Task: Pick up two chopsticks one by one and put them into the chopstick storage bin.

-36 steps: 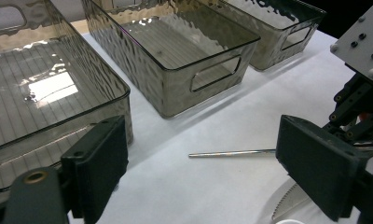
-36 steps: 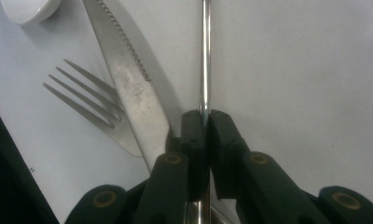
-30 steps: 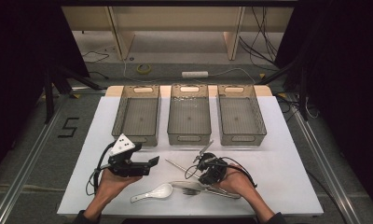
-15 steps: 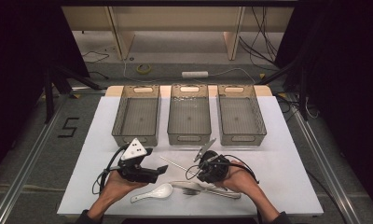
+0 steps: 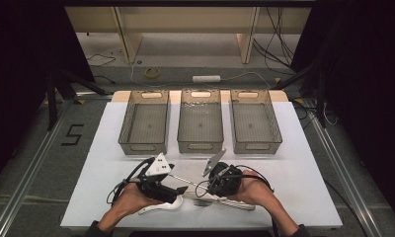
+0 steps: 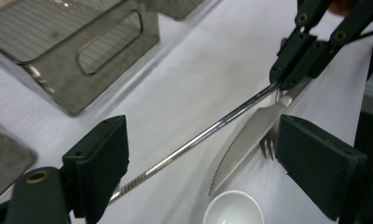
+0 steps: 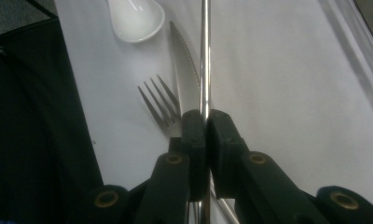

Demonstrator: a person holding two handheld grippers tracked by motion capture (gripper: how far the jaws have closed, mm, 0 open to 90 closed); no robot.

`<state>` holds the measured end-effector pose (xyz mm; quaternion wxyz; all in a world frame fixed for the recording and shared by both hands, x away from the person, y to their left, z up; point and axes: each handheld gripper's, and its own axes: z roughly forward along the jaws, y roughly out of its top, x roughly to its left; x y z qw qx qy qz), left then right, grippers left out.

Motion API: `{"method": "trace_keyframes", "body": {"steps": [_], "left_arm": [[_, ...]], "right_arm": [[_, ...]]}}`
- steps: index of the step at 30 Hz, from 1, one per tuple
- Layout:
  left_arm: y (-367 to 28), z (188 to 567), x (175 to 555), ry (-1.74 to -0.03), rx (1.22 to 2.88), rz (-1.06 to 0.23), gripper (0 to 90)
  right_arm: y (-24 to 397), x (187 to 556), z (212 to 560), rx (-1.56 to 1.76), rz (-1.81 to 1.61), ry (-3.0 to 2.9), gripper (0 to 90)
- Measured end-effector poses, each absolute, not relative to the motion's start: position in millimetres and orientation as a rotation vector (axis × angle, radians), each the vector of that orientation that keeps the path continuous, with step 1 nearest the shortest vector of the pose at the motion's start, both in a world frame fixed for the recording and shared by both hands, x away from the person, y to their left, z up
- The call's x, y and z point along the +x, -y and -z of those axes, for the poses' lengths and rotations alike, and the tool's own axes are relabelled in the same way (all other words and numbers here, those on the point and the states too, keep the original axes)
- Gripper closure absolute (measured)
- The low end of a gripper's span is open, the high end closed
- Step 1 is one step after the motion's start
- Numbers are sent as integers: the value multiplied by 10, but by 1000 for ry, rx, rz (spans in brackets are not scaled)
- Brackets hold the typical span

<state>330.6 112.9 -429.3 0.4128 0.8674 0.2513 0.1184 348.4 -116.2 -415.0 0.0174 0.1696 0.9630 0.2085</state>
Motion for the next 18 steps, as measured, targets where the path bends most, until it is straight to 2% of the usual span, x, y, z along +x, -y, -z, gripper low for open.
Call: {"method": "trace_keyframes", "body": {"steps": [6,18], "left_arm": [[-1000,4334,3268,-571,2243,-283,200],[-891,4402,3210,-446,2347,-275,396]], "right_arm": [[1141,3445,4111,440,-642,-2993,861],[1083,3390,4100,326,-613,-3012,861]]}}
